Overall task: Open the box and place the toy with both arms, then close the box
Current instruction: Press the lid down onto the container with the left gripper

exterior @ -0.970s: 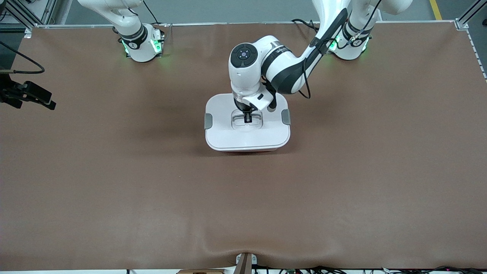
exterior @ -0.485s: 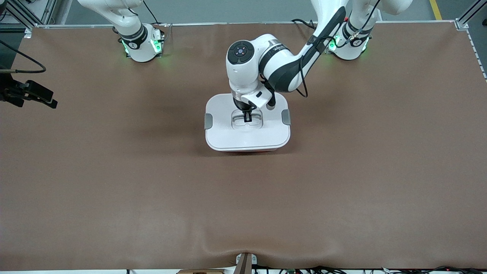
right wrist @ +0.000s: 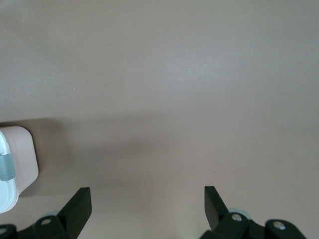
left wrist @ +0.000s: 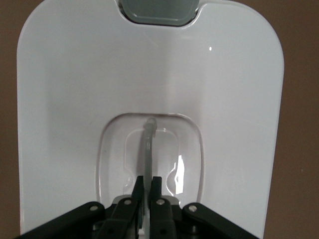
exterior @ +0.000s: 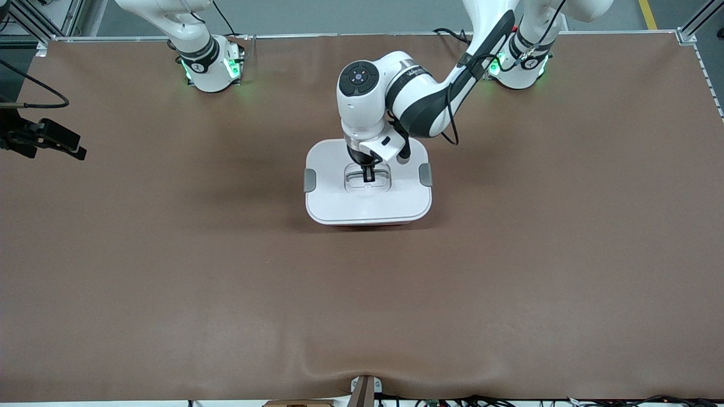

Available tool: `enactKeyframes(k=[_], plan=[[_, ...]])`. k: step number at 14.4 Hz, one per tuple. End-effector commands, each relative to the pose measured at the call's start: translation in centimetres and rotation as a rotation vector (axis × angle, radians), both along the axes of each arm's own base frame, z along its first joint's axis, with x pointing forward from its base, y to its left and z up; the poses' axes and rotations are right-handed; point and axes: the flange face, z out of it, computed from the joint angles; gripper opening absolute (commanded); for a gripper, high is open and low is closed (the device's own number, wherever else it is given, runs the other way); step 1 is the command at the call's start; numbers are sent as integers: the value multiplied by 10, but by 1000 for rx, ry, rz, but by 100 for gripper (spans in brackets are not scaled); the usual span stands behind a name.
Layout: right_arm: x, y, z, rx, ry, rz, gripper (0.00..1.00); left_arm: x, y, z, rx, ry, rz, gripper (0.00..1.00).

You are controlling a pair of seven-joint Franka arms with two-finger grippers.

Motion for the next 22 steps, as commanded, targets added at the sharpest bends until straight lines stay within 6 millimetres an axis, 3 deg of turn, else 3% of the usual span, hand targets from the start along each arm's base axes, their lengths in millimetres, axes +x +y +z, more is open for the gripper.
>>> enactKeyframes(k=[1, 3, 5, 6, 7, 8, 9, 12, 14, 16, 17, 18, 19, 22], plan=[[0, -1, 4, 26, 4, -13, 100, 1, 0, 6, -11, -12, 17, 0], [0, -1, 4, 26, 4, -13, 100, 2, -1, 11, -15, -18, 14, 0], [0, -1, 4, 26, 4, -13, 100, 3, -1, 23, -28, -31, 10, 15], [0, -1, 4, 26, 4, -13, 100, 4, 0, 26, -29, -34, 6, 30], [0, -1, 3, 26, 5, -12, 100, 3, 0, 26, -28, -33, 6, 68], [0, -1, 3, 26, 5, -12, 100, 3, 1, 25, -26, -32, 4, 92], [0, -2, 4, 25, 2, -12, 100, 3, 1, 25, -23, -34, 0, 100], [-1, -2, 5, 25, 1, -12, 100, 3, 1, 26, -22, -31, -17, 100], [0, -2, 4, 25, 2, -12, 100, 2, 2, 25, -18, -28, -29, 97], [-1, -3, 5, 25, 1, -13, 100, 1, 4, 20, -10, -21, -53, 54], [-1, -2, 5, 25, 1, -12, 100, 1, 4, 18, -6, -17, -62, 25], [-1, -3, 5, 25, 1, -13, 100, 0, 4, 19, -6, -17, -64, 9], [-1, -3, 5, 25, 1, -13, 100, 0, 5, 20, -7, -19, -64, 0], [-1, -2, 5, 25, 1, -10, 100, -2, 6, 22, -6, -20, -64, 0]])
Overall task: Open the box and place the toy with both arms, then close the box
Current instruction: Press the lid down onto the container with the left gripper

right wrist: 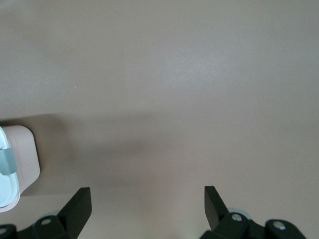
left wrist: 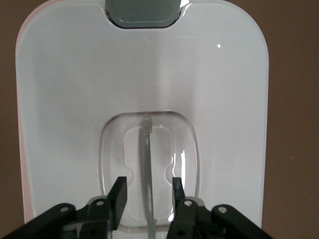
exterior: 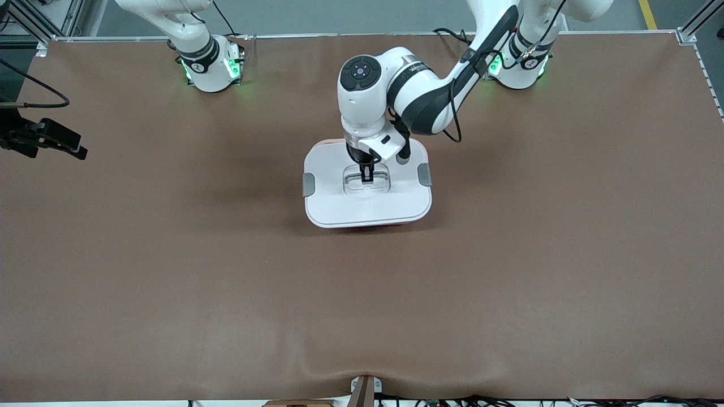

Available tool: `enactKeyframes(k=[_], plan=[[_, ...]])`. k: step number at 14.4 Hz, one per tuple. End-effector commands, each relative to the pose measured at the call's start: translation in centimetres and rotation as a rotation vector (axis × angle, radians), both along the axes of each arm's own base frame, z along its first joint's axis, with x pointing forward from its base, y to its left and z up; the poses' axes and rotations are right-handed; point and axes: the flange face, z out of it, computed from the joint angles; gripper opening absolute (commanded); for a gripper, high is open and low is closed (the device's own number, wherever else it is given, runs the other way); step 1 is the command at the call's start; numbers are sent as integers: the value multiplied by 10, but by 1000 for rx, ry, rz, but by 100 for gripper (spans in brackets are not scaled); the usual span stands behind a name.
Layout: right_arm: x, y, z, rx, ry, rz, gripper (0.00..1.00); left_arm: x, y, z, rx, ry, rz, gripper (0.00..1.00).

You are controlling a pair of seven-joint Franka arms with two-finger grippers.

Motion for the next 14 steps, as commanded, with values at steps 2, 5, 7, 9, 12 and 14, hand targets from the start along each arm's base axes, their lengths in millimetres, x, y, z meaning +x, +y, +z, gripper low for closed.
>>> enactKeyframes(k=[2, 5, 7, 9, 12, 14], plan=[[-1, -3, 6, 22, -1, -13, 100, 1, 12, 6, 13, -1, -7, 0], [-1, -4, 7, 22, -4, -14, 100, 2, 14, 24, -3, -15, -1, 30], [-1, -4, 7, 22, -4, -13, 100, 8, 20, 39, -29, -16, 19, 100], [-1, -4, 7, 22, -4, -13, 100, 7, 21, 57, -44, -35, 15, 100], [-1, -4, 7, 22, -4, -14, 100, 8, 24, 85, -58, -58, -23, 100], [-1, -3, 7, 22, -3, -10, 100, 17, 27, 103, -62, -79, -53, 100]])
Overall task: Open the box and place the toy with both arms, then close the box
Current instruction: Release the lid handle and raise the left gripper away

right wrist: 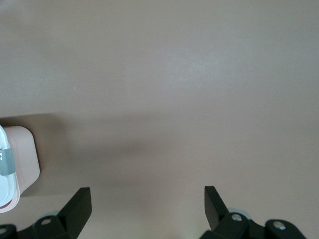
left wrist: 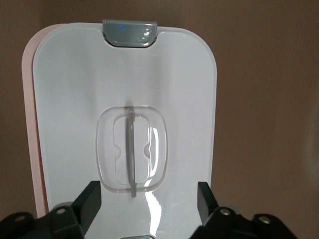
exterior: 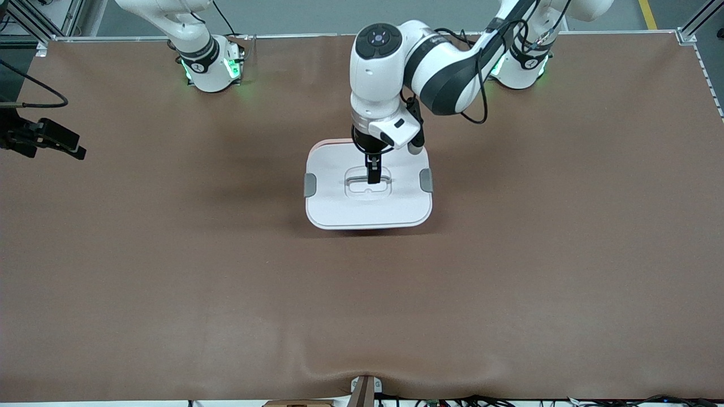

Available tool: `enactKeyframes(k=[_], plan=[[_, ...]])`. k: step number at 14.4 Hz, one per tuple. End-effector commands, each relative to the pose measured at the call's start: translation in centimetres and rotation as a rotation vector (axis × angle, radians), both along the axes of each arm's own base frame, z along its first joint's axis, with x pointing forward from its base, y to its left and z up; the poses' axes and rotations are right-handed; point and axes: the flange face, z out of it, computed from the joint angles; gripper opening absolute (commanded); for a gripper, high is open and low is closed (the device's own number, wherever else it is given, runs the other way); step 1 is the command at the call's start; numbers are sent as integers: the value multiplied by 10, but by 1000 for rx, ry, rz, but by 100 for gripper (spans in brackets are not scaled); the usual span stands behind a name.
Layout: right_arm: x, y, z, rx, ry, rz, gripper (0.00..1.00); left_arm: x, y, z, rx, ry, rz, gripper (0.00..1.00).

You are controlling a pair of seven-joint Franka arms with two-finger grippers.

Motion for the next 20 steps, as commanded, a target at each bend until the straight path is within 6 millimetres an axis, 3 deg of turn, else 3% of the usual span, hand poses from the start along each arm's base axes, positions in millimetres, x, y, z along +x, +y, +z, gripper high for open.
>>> enactKeyframes(k=[1, 4, 8, 12, 17, 20], plan=[[-1, -1, 6, 22, -1, -6, 100, 10, 8, 28, -1, -13, -47, 100], [-1, -5, 9, 22, -7, -15, 100, 37, 31, 47, -3, -53, -89, 100], [-1, -4, 8, 22, -6, -16, 100, 74, 83, 65, 34, -78, -209, 100], [-1, -3, 8, 22, -6, -12, 100, 108, 147, 90, 66, -105, -341, 100], [0, -2, 7, 22, -4, -11, 100, 141, 230, 91, 155, -47, -555, 100], [0, -2, 7, 22, -4, -11, 100, 161, 297, 97, 190, -17, -675, 100]])
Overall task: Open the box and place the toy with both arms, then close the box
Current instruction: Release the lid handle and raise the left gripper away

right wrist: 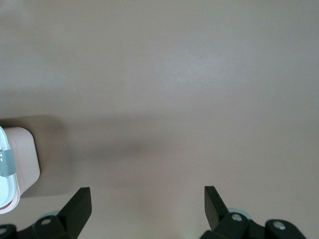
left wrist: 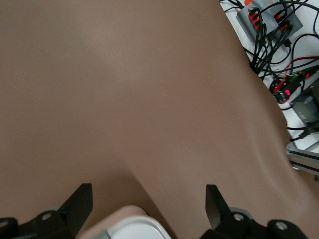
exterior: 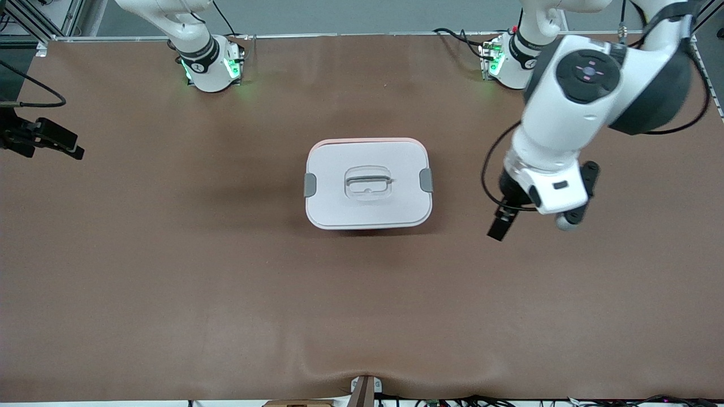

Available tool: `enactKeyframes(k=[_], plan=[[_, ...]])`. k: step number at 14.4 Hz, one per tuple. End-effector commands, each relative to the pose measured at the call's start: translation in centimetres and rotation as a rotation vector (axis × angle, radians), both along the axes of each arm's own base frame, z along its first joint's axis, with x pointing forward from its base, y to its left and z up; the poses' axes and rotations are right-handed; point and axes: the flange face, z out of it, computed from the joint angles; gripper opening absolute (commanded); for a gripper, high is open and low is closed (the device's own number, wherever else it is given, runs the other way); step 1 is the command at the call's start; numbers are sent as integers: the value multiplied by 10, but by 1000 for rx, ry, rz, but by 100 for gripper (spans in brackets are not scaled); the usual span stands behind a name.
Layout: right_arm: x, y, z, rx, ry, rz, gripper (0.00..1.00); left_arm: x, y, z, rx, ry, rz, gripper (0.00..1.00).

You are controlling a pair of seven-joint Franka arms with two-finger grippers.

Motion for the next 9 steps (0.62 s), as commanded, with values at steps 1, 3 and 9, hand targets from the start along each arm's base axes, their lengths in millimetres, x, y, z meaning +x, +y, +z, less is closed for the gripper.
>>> enactKeyframes(k=[1, 3, 9], plan=[[0, -1, 5, 22, 0, -8, 100, 10, 59, 15, 22, 17, -118, 100], [0, -1, 5, 22, 0, -8, 100, 21, 103, 16, 45, 23, -202, 100], [0, -2, 5, 22, 0, -10, 100, 20, 191, 39, 19, 36, -421, 100]])
